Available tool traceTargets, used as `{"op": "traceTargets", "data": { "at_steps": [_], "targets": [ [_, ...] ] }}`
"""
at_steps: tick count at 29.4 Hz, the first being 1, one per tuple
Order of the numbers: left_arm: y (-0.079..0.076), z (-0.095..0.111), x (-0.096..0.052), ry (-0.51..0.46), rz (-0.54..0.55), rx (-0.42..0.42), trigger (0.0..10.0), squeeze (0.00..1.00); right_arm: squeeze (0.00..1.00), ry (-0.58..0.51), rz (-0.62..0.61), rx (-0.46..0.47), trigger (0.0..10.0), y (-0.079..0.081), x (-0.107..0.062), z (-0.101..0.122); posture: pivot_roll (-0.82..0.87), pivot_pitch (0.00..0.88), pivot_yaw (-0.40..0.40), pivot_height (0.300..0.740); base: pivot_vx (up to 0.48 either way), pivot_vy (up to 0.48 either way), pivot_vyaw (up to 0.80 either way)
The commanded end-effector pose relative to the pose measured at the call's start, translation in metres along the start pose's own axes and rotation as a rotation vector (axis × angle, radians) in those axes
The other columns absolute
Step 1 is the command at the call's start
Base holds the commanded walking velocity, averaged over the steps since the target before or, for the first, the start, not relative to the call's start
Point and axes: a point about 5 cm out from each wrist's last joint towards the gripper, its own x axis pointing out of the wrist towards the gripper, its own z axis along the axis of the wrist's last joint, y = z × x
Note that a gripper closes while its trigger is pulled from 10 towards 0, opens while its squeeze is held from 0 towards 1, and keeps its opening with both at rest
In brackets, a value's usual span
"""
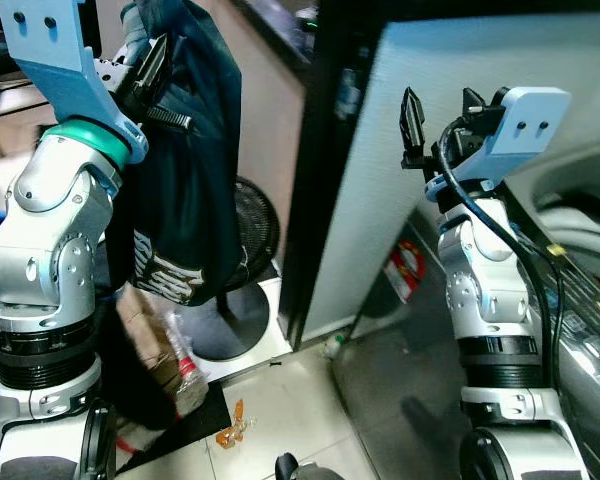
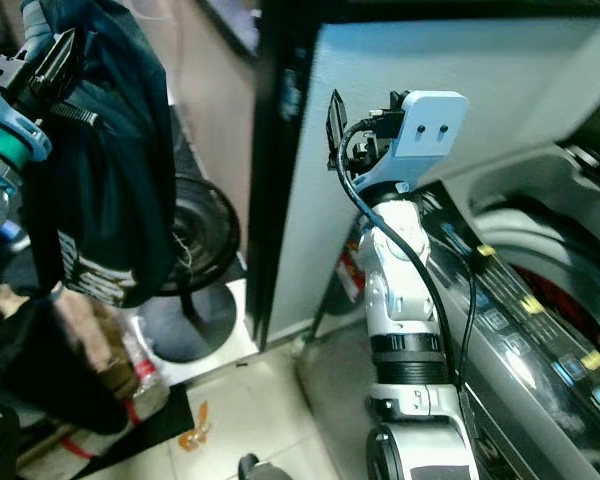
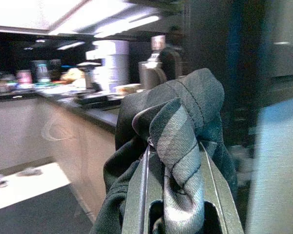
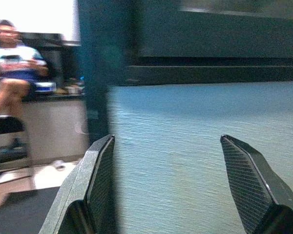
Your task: Clothes washing
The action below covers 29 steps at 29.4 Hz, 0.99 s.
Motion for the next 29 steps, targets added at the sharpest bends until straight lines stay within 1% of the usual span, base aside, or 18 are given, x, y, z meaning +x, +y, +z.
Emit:
{"op": "traceTargets", "data": {
  "at_steps": [1, 29],
  "targets": [
    [-0.0005, 0.0045, 0.0003, -0.015, -0.005, 0.010, 10.0, 0.00, 0.00, -0.007, -0.007, 0.009, 10.0, -0.0002, -0.0003, 0.0017, 0.09, 0.016, -0.009, 0.740, 0.000, 0.000, -0.80],
    [0.0019, 0.0007, -0.0002, -0.003, 0.005, 0.014, 10.0, 0.00, 0.00, -0.003, -0.009, 0.029, 10.0, 0.0023, 0.0016, 0.0020, 0.09, 0.016, -0.012, 0.740, 0.000, 0.000, -0.80]
  ]
}}
